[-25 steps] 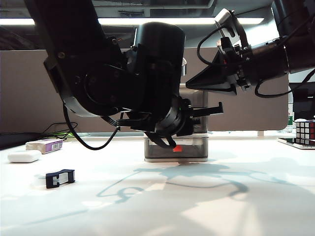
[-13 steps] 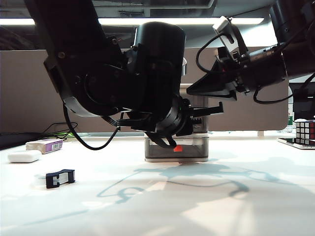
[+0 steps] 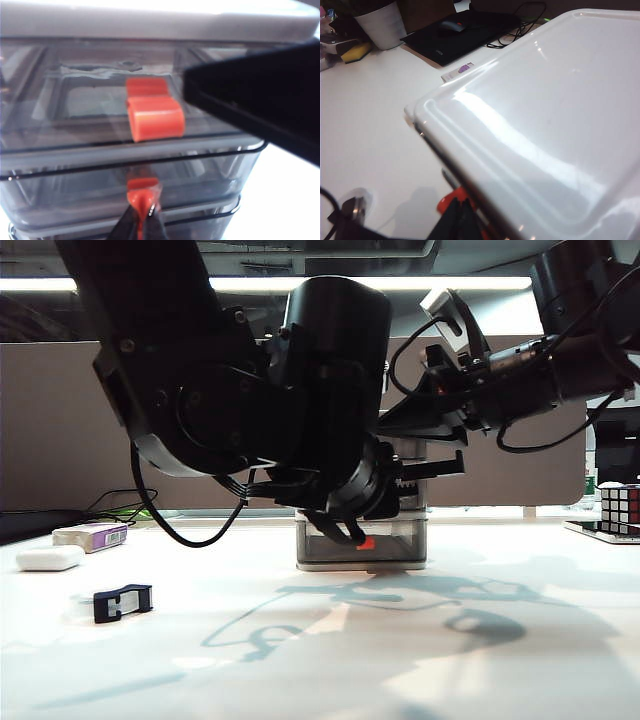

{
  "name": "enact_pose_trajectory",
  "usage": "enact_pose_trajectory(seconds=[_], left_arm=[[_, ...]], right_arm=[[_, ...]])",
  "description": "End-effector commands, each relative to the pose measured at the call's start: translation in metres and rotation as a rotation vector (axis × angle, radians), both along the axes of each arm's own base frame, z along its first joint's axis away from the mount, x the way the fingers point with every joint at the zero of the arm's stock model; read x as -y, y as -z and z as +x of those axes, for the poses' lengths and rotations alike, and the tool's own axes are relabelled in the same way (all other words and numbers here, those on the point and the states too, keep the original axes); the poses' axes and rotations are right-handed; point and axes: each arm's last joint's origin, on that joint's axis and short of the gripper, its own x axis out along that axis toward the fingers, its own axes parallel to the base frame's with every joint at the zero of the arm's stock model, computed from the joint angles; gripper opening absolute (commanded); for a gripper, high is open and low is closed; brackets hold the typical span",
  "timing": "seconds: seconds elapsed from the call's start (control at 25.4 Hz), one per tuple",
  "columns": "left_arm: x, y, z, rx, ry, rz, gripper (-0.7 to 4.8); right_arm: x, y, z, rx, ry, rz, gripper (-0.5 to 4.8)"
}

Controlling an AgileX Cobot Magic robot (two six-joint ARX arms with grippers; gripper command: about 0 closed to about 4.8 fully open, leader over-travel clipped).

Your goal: Open the second layer of the drawer on the table, pick up the transparent tape on the table and put it in, and finally close the drawer.

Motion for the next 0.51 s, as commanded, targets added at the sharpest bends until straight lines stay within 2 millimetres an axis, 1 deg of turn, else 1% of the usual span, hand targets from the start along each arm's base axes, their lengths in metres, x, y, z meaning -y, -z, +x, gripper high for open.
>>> enact_pose_trajectory(seconds=[0.04, 0.16, 0.28, 0.51], left_arm=[[0.005, 0.0, -0.006, -0.01, 0.024, 0.015, -0.06], [0.007, -0.001, -0.011, -0.018, 0.037, 0.026, -0.06], [0.009, -0.003, -0.019, -0.022, 0.036, 0.042, -0.06], [0.008, -0.006, -0.024, -0.039, 0.025, 0.071, -0.06]], right_arm=[[-0.001, -0.002, 0.004, 0.015, 0.005, 0.001, -0.05], [-0.002, -0.001, 0.006, 0.011, 0.01, -0.002, -0.05], [-0.001, -0.001, 0.006, 0.012, 0.02, -0.004, -0.05], [-0.001, 0.0, 0.006, 0.012, 0.025, -0.006, -0.05]])
